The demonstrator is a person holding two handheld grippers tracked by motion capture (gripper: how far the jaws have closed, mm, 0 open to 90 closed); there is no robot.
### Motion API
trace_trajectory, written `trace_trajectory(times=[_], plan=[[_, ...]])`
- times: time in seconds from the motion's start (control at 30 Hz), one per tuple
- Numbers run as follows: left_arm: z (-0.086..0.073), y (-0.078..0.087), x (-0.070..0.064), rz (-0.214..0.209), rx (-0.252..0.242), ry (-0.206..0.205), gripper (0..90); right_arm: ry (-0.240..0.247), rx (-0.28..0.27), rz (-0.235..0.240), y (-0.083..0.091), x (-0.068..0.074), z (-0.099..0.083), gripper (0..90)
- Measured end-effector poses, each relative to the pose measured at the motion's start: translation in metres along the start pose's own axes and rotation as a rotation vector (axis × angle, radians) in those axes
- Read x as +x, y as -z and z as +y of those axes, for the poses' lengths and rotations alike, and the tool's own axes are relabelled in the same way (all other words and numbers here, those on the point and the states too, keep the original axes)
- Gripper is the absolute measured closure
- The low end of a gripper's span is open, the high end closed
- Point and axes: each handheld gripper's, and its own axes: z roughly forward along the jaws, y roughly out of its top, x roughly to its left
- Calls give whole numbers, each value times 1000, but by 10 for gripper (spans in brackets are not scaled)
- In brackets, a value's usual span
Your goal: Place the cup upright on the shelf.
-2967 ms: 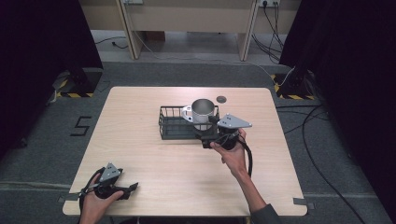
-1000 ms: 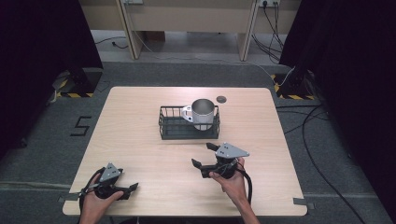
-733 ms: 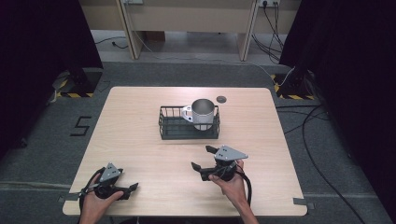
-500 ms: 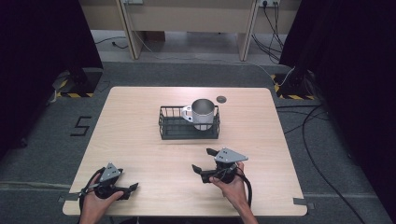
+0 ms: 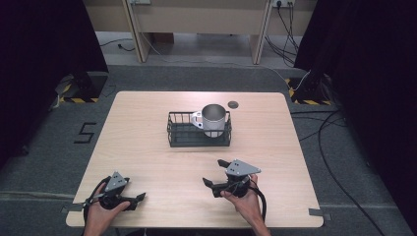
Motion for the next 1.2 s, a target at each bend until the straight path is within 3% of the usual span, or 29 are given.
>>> trace_trajectory(times=[0.53,1.2], plan=[[0,0,0,0,0,0,113,-12,89,-31,11,3,-25,152],[0,0,0,0,0,0,113,-50,134,-67,31,2,-49,154]])
